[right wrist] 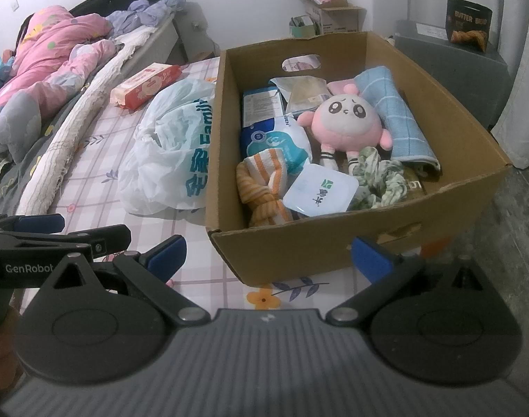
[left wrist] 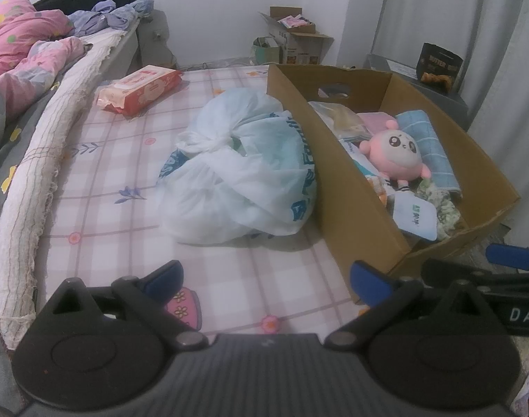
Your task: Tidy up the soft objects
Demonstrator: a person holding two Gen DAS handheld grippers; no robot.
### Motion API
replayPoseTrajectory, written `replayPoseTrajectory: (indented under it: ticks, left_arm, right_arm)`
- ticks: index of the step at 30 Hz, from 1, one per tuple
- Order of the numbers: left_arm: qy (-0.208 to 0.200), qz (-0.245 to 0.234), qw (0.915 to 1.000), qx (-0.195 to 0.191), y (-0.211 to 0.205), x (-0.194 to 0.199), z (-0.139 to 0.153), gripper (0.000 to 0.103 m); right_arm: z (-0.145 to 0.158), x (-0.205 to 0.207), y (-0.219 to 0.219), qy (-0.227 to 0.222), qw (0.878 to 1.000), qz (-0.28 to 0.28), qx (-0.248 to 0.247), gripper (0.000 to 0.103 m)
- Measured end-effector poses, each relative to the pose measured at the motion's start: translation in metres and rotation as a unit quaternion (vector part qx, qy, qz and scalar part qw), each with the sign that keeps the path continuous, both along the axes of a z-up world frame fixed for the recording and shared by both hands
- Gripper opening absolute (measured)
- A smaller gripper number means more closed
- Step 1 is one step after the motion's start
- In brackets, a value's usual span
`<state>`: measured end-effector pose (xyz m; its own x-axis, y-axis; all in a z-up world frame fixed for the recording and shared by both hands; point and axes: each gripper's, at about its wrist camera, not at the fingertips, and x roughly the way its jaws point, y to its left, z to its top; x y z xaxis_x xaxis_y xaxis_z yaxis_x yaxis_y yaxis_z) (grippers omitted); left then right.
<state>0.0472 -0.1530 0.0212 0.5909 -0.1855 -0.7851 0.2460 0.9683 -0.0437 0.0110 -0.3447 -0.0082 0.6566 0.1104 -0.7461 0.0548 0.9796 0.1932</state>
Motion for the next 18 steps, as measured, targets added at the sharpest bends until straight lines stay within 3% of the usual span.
replayPoseTrajectory:
  ticks: [18]
  left_arm:
    - [0.008,0.001,1.0000,0.001,0.0000,0.0016,-0.0029,0.102]
  right_arm:
    - [-0.0029,0.0033,-0.0006,0.009,1.000,0.004,-0.002,0.102]
